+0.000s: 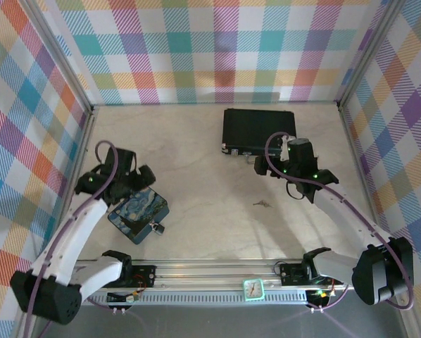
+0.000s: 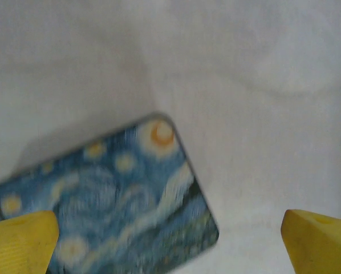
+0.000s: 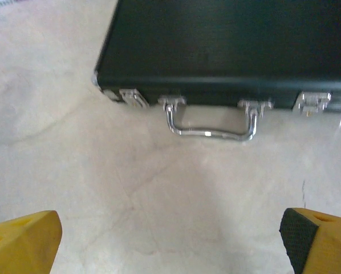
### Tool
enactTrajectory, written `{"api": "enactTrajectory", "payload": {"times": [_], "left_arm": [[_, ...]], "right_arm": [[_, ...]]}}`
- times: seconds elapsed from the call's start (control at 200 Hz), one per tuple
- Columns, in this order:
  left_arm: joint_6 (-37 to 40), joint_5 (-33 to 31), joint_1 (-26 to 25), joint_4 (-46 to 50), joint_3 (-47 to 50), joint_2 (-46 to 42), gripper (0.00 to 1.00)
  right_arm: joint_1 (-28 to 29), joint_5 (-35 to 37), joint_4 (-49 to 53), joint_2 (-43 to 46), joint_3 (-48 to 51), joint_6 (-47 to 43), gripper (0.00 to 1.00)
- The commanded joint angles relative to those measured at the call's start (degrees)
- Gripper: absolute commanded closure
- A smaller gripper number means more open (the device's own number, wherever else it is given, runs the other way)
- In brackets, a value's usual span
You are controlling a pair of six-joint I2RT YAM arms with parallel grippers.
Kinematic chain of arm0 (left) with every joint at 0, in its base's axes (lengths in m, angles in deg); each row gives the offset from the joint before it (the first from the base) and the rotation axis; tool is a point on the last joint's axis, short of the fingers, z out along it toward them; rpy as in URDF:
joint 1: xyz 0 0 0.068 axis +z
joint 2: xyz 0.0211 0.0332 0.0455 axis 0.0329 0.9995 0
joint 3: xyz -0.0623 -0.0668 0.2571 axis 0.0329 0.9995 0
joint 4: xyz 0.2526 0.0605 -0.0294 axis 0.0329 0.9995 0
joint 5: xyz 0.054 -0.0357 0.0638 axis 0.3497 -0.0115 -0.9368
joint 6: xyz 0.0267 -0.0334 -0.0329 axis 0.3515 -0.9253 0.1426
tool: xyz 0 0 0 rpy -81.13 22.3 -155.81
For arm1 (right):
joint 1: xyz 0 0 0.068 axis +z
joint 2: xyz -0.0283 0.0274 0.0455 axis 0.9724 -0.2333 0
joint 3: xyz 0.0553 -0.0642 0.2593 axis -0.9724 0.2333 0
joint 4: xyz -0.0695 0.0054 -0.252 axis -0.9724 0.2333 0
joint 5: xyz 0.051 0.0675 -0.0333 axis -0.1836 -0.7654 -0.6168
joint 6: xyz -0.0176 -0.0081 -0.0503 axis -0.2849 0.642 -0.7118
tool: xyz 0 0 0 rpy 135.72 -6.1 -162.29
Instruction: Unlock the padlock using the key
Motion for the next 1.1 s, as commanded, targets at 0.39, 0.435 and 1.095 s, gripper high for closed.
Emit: {"api": "enactTrajectory", "payload": {"times": [0.39, 0.435, 1.095], "left_arm": [[-11.98, 1.17, -12.07, -20.40, 9.56, 15.63, 0.00], [-10.77, 0.52, -12.10, -22.26, 8.86, 18.14, 0.00], [11.47, 5.71, -13.63, -42.89, -13.78, 51.72, 0.00]], "right_arm": [[0.84, -1.33, 5.75, 3.72, 7.81, 8.31, 0.01], [0.85, -0.42, 6.45, 3.68, 8.36, 9.10, 0.01], [3.24, -2.03, 9.72, -9.41, 5.53, 6.60, 0.42]]}}
